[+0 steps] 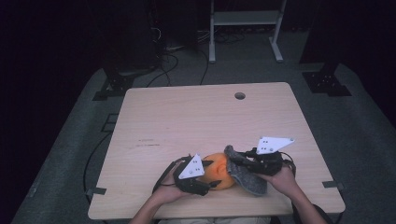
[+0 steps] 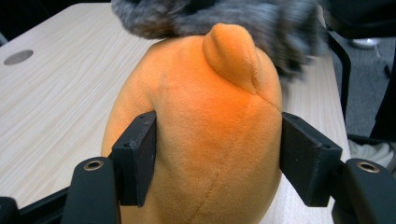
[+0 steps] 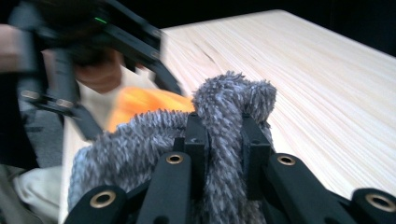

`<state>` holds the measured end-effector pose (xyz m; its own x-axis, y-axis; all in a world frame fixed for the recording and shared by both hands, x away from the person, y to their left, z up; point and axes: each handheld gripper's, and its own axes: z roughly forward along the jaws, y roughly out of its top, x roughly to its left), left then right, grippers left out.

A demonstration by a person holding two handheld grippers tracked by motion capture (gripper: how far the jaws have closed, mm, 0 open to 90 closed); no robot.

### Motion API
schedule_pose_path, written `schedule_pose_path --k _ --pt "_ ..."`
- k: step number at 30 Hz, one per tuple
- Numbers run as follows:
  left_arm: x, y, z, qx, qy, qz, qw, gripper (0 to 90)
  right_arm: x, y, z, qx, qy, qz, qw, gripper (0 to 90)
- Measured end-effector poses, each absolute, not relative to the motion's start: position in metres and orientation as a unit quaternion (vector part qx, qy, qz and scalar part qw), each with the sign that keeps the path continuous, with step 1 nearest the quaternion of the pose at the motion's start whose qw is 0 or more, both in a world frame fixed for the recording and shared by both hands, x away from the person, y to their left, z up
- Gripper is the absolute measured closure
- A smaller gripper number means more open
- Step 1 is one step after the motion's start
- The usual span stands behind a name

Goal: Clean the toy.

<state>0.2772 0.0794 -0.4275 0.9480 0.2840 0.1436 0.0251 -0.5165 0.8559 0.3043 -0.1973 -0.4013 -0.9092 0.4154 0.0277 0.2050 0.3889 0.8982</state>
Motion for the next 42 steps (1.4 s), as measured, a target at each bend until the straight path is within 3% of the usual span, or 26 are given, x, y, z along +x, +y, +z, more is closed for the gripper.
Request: schedule_pose_path --k 6,29,36,42 --pt "0.273 0.077 -0.429 0.870 0.058 0.140 0.470 31.4 0.292 -0.184 -0.395 0.146 0.822 0.546 0.065 76.2" --pt "0.278 0.090 -0.430 0.863 0.073 0.129 0.482 33.2 0.312 -0.209 -0.408 0.204 0.825 0.521 0.079 76.2" --pt "0.283 0.096 -0.430 0.858 0.086 0.121 0.491 33.3 0.304 -0.201 -0.402 0.177 0.813 0.552 0.053 76.2" --pt "0.286 0.100 -0.430 0.857 0.094 0.119 0.492 33.5 0.315 -0.209 -0.412 0.211 0.824 0.521 0.073 76.3"
